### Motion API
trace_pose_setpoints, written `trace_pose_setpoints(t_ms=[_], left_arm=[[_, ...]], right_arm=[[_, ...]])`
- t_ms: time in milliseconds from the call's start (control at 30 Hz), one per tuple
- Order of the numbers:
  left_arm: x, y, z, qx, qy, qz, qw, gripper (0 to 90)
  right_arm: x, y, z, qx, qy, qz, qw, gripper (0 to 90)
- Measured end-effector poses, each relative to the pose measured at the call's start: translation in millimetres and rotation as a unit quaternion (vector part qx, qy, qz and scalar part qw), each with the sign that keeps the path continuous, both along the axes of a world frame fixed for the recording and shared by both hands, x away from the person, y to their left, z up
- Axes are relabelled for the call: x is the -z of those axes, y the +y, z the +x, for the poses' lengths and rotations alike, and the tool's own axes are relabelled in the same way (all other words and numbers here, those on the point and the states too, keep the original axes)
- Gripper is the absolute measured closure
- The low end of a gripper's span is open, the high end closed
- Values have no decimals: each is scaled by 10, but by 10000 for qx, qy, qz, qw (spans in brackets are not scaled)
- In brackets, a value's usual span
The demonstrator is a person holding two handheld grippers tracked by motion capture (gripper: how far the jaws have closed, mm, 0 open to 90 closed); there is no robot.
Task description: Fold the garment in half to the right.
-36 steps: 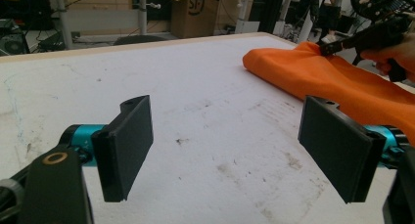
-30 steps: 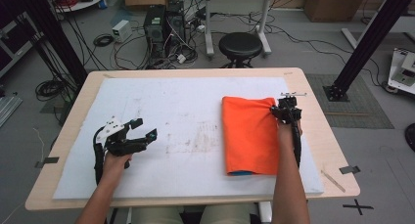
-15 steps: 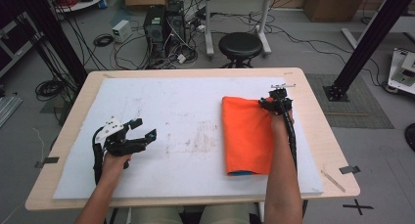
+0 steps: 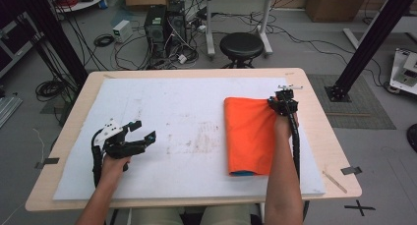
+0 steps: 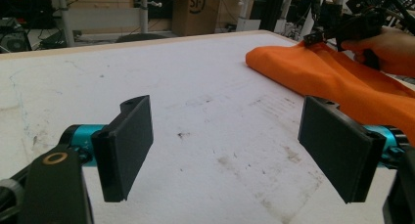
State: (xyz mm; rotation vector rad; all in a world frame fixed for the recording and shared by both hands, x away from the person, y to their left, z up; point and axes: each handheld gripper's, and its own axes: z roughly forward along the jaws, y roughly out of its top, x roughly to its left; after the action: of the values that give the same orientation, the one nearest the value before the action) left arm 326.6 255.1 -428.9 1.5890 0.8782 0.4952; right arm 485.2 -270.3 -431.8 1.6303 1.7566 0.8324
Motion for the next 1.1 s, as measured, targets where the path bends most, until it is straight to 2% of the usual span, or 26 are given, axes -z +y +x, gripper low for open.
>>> trace_pose_setpoints(t_ms=[67,133,267,300,333,433,533,600,667,700,733,800,833,900,967,1100], left_arm=[[1,1,4,-2,3,-8,10000,208],[2,2,4,-1,22,-13,10000,208],[-7,-7,4,-5,0,-29,10000,208],[-10,-10,6,4,-11,-28,10000,208],[-10,-12,6,1,-14,-24,10000,208],[-14,-19,7,10,-23,-4,10000,208],[-13,-18,9,9,-20,-3,10000,208],[-10,-24,9,14,-9,-15,10000,208],[-7,-33,9,24,-10,-6,10000,208],[-7,-39,9,44,-6,8,10000,208],[-6,-47,9,48,-15,4,10000,208],[-10,-60,6,89,-11,1,10000,208],[-12,-65,4,96,-18,-21,9999,208],[-15,-64,-1,101,-24,-26,9999,208],[-11,-57,-9,114,-12,-47,9999,208],[-16,-30,-64,91,-30,-24,10000,208]], right_arm=[[-20,-48,-30,31,-70,265,9996,577],[-63,-75,-69,127,-179,219,9995,529],[-180,-180,-191,282,-452,177,9984,538],[-192,-198,-214,301,-489,211,9981,567],[-201,-224,-247,221,-461,279,9983,581],[-179,-236,-315,47,-215,166,9996,580],[-121,-241,-449,-164,-28,249,9996,587],[-87,-246,-535,-279,18,274,9992,657],[-28,-265,-600,-378,163,341,9986,751],[11,-279,-610,-494,307,379,9976,799],[48,-287,-616,-486,446,283,9974,833],[98,-332,-628,-424,555,358,9969,849],[95,-349,-644,-388,504,379,9973,841],[53,-351,-690,-326,342,398,9981,725],[-12,-358,-755,-387,165,520,9978,663],[-126,-332,-934,-519,-149,629,9966,603]])
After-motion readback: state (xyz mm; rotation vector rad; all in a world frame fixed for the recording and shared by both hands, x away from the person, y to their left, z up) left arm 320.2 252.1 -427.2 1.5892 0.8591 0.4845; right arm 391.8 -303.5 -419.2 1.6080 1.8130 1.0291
